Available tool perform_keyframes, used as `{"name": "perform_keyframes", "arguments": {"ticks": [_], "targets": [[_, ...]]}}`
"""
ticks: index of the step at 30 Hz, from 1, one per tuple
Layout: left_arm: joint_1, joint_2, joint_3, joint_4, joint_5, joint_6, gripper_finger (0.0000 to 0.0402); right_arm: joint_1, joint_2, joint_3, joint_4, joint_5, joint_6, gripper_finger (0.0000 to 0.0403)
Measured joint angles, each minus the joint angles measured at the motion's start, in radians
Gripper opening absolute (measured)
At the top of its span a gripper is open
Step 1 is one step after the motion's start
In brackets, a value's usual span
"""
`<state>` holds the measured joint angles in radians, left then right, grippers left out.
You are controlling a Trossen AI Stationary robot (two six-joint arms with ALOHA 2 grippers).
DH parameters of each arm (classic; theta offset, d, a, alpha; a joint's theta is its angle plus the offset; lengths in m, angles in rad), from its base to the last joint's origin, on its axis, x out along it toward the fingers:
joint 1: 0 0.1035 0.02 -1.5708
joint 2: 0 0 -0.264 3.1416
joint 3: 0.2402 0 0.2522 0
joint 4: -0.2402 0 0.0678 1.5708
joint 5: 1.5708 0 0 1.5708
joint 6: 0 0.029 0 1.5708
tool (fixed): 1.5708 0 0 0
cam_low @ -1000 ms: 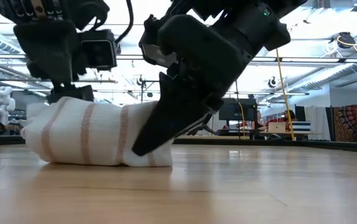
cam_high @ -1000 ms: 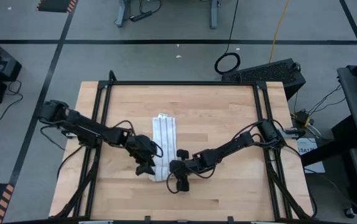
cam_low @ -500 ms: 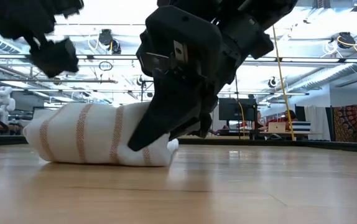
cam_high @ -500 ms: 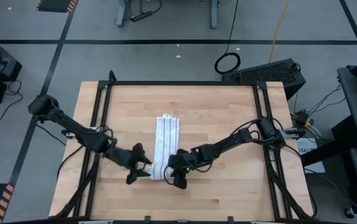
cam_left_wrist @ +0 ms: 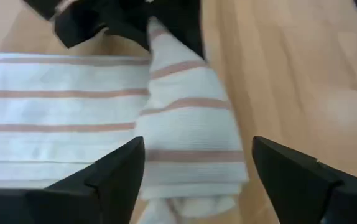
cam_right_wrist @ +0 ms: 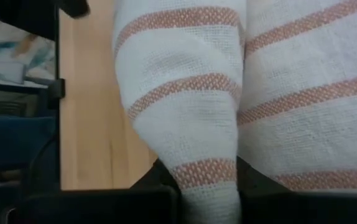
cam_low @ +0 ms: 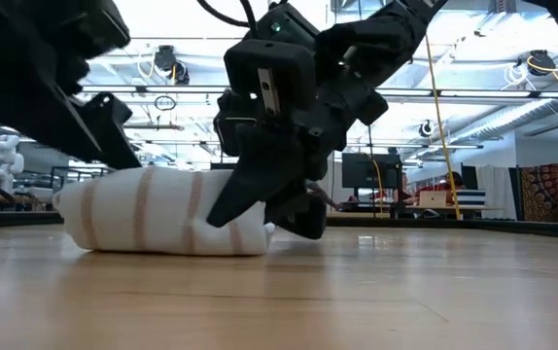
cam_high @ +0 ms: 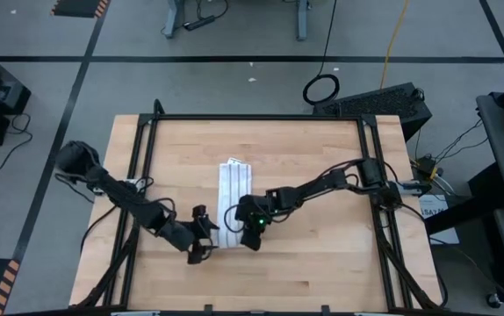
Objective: Roll towel into tight, uniform cylinder
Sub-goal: Roll the white brown kitchen towel
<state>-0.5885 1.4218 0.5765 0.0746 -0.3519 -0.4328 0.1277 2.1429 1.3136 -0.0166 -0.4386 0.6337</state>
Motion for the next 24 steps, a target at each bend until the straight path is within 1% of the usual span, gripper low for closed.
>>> {"name": "perform_keyframes", "arguments": {"ticks": [5, 7, 10, 13, 20, 24], "targets": [[0.014, 0.009, 0.000, 0.138, 0.021, 0.054, 0.0336, -0.024, 0.000, 0.000, -0.007, -0.022, 0.013, 0.0035], [0.014, 0.009, 0.001, 0.197, 0.017, 0.077, 0.0352, -0.035, 0.000, 0.000, -0.006, -0.054, 0.034, 0.0035], [0.015, 0.020, 0.001, 0.181, -0.008, 0.080, 0.0372, -0.043, 0.000, -0.001, -0.006, -0.083, 0.040, 0.0036], [0.024, 0.051, 0.001, 0.141, -0.016, 0.102, 0.0384, -0.044, 0.000, -0.001, -0.005, -0.084, 0.050, 0.0036], [0.033, 0.132, 0.001, 0.136, -0.017, 0.143, 0.0388, -0.044, 0.000, -0.001, 0.000, -0.086, 0.074, 0.0037], [0.033, 0.159, 0.001, 0.141, -0.018, 0.183, 0.0366, -0.044, 0.000, -0.001, 0.003, -0.086, 0.088, 0.0038]]}}
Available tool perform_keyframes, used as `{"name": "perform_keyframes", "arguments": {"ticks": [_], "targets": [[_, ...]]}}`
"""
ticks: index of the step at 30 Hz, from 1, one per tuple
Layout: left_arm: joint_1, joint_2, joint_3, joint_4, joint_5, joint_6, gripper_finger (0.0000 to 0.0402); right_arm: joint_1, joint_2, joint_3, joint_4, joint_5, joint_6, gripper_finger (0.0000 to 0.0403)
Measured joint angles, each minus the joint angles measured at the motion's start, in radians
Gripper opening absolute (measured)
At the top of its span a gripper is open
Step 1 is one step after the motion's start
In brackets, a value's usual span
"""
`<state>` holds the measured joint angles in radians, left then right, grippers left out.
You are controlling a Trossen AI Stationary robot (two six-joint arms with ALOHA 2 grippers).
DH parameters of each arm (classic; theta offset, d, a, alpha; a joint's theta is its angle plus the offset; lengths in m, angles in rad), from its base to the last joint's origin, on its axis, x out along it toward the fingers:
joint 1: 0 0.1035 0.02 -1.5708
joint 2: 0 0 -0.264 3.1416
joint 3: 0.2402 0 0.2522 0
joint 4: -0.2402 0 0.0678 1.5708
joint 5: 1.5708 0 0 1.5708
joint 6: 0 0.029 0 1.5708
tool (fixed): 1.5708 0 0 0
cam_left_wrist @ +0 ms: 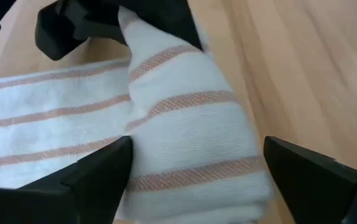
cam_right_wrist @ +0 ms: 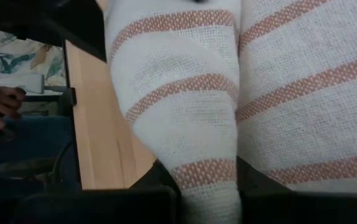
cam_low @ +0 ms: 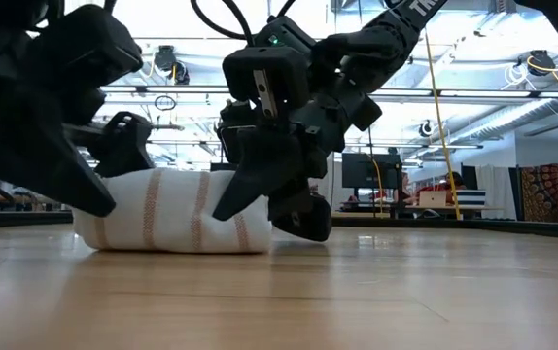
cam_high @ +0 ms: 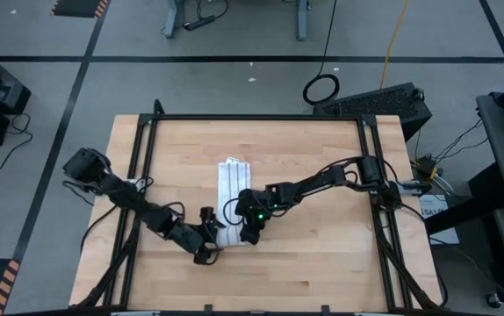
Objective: Roll towel into tight, uniform cylinder
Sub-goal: Roll the white brown kitchen towel
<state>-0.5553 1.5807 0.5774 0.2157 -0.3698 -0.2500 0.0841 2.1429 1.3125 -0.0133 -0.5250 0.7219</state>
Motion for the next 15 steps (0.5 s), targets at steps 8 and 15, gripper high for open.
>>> {"name": "perform_keyframes", "arguments": {"ticks": [8, 15], "targets": [[0.012, 0.025, 0.000, 0.007, -0.002, 0.009, 0.0257, 0.000, 0.000, 0.000, 0.002, -0.001, 0.000, 0.0038], [0.037, 0.021, 0.000, 0.034, 0.059, -0.006, 0.0079, 0.002, 0.000, 0.000, -0.001, -0.008, -0.015, 0.0041]]}}
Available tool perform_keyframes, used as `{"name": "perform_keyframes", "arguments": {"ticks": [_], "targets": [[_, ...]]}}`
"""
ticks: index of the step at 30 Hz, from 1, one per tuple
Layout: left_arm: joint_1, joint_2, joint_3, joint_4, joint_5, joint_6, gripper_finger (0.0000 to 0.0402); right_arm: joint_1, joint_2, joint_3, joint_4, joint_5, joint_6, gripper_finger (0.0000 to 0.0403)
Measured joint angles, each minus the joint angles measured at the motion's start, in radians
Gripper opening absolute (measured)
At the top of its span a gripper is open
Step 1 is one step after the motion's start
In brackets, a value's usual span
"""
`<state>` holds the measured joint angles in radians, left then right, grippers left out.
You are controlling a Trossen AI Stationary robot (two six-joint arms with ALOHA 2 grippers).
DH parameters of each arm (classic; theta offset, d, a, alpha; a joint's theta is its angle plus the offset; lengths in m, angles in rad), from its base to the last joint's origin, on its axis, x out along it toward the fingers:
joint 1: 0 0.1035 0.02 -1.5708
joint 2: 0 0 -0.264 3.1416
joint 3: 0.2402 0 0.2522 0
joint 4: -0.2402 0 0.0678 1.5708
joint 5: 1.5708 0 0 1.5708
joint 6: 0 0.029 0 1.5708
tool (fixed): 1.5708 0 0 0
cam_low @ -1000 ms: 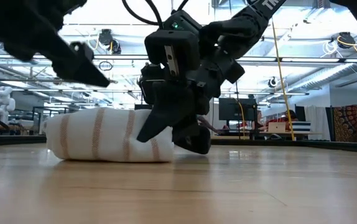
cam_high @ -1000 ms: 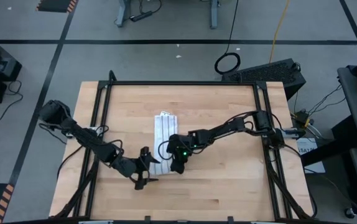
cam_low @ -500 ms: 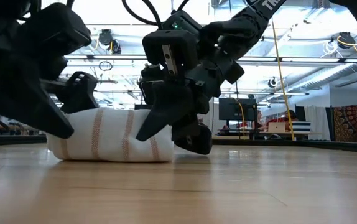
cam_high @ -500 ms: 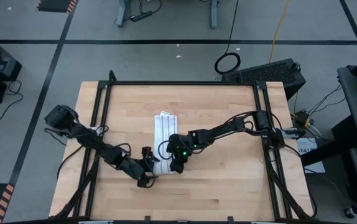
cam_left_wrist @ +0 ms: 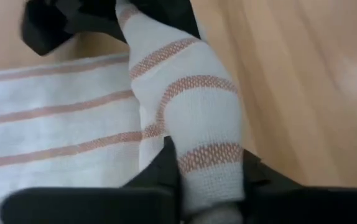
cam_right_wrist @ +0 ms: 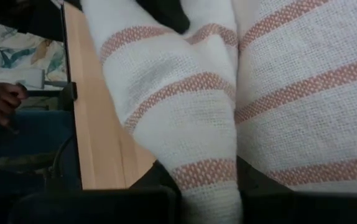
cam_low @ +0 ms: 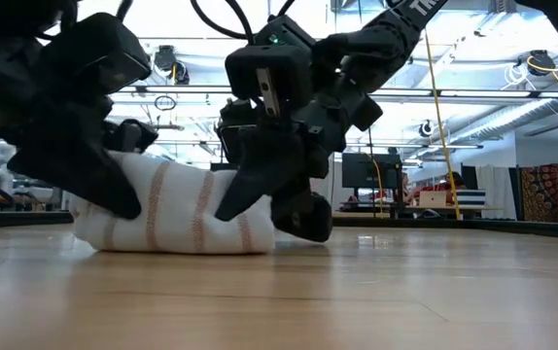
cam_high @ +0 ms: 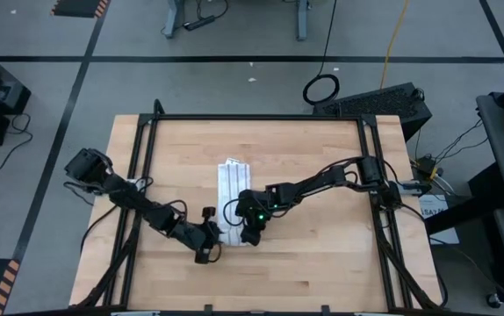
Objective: Roll towel into tight, uniform cylinder
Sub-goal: Roll the white brown kitchen towel
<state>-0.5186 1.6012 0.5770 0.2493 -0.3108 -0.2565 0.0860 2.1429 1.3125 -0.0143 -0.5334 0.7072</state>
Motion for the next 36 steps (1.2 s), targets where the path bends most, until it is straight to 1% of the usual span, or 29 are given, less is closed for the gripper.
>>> {"name": "perform_keyframes", "arguments": {"ticks": [1, 4, 9, 13, 17, 19, 20, 23, 27, 30, 32, 36], "targets": [[0.007, -0.001, 0.000, 0.003, 0.032, -0.012, 0.0062, 0.001, 0.000, 0.000, -0.001, -0.003, 0.000, 0.0043], [0.035, -0.002, 0.000, 0.009, 0.112, -0.077, 0.0059, 0.002, -0.008, 0.000, -0.007, -0.022, -0.021, 0.0063], [0.084, -0.002, 0.000, 0.014, 0.215, -0.163, 0.0059, 0.001, -0.065, -0.001, -0.058, -0.009, -0.096, 0.0129], [0.123, -0.002, 0.000, 0.034, 0.327, -0.227, 0.0059, 0.000, -0.134, -0.001, -0.176, -0.006, -0.174, 0.0188], [0.160, -0.033, -0.001, 0.036, 0.439, -0.263, 0.0059, 0.008, -0.217, -0.001, -0.309, 0.002, -0.249, 0.0232], [0.186, -0.051, -0.001, 0.031, 0.459, -0.281, 0.0059, 0.029, -0.260, -0.001, -0.320, 0.062, -0.278, 0.0244], [0.199, -0.060, -0.001, 0.034, 0.465, -0.292, 0.0059, 0.044, -0.277, -0.001, -0.312, 0.110, -0.290, 0.0247], [0.234, -0.074, -0.001, 0.035, 0.490, -0.320, 0.0059, 0.110, -0.312, 0.000, -0.285, 0.294, -0.311, 0.0251], [0.260, -0.080, -0.003, 0.040, 0.537, -0.353, 0.0059, 0.210, -0.309, 0.001, -0.284, 0.532, -0.316, 0.0252], [0.263, -0.080, -0.029, 0.057, 0.538, -0.395, 0.0059, 0.260, -0.289, 0.001, -0.281, 0.671, -0.341, 0.0253], [0.254, -0.080, -0.056, 0.101, 0.514, -0.426, 0.0059, 0.274, -0.270, 0.001, -0.279, 0.729, -0.349, 0.0258], [0.220, -0.080, -0.154, 0.261, 0.439, -0.546, 0.0059, 0.289, -0.235, 0.001, -0.247, 0.780, -0.392, 0.0277]]}}
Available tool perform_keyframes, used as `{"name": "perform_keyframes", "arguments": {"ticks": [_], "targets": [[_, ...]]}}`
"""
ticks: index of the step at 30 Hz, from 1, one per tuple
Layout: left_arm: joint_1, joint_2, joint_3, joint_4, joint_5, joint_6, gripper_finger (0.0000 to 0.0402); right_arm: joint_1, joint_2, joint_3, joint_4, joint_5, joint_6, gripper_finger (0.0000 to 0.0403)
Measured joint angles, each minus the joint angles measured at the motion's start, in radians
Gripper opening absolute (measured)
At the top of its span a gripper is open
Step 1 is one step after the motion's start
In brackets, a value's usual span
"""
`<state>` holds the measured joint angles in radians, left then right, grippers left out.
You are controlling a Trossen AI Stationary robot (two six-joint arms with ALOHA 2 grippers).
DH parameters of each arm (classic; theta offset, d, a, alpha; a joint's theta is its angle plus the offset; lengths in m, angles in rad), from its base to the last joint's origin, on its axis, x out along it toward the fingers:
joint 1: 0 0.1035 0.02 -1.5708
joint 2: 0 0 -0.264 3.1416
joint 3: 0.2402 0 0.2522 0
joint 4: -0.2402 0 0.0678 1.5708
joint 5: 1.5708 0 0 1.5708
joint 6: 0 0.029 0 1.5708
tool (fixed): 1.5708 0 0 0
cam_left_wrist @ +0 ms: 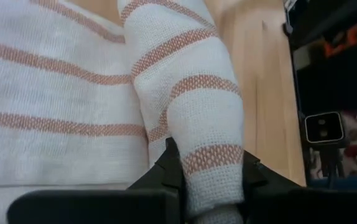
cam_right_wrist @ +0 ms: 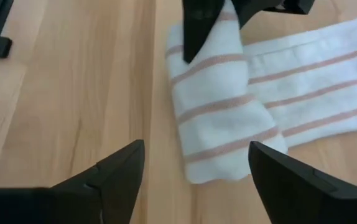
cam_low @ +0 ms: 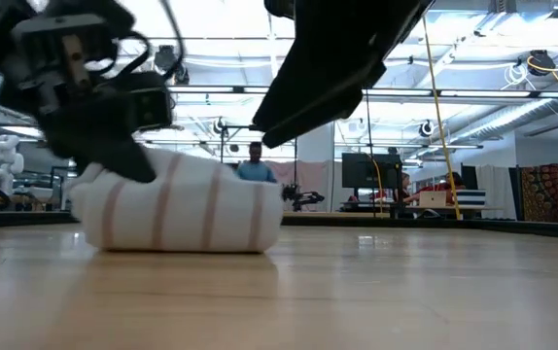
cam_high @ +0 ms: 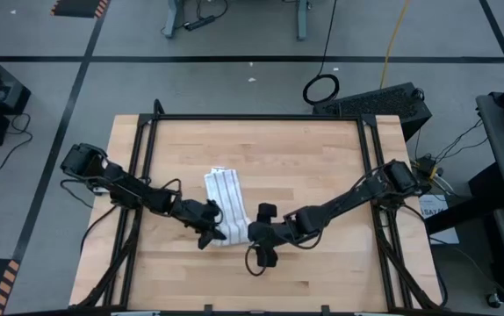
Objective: Roll towel into tight, uniform cylinder
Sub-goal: Roll the white brown kitchen towel
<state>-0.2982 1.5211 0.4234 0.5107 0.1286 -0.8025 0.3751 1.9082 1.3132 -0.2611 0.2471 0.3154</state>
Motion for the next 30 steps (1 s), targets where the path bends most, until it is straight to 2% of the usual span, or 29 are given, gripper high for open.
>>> {"name": "perform_keyframes", "arguments": {"ticks": [4, 7, 10, 17, 23, 30], "targets": [[-0.023, 0.000, -0.102, 0.189, -0.043, -0.055, 0.0059, -0.001, 0.020, 0.000, 0.027, 0.029, -0.020, 0.0299], [-0.038, 0.000, -0.145, 0.241, -0.048, -0.075, 0.0059, -0.015, 0.021, 0.000, 0.048, 0.042, -0.048, 0.0309], [-0.038, 0.000, -0.175, 0.245, -0.047, -0.076, 0.0059, -0.028, 0.021, 0.000, 0.088, 0.034, -0.110, 0.0311], [-0.038, 0.000, -0.191, 0.247, -0.055, -0.065, 0.0060, -0.092, 0.041, 0.000, 0.160, -0.088, -0.193, 0.0311], [-0.038, 0.000, -0.191, 0.237, -0.069, -0.056, 0.0093, -0.140, 0.102, 0.000, 0.285, -0.228, -0.247, 0.0316], [-0.039, -0.001, -0.191, 0.209, -0.069, -0.054, 0.0099, -0.142, 0.127, 0.000, 0.287, -0.211, -0.305, 0.0340]]}}
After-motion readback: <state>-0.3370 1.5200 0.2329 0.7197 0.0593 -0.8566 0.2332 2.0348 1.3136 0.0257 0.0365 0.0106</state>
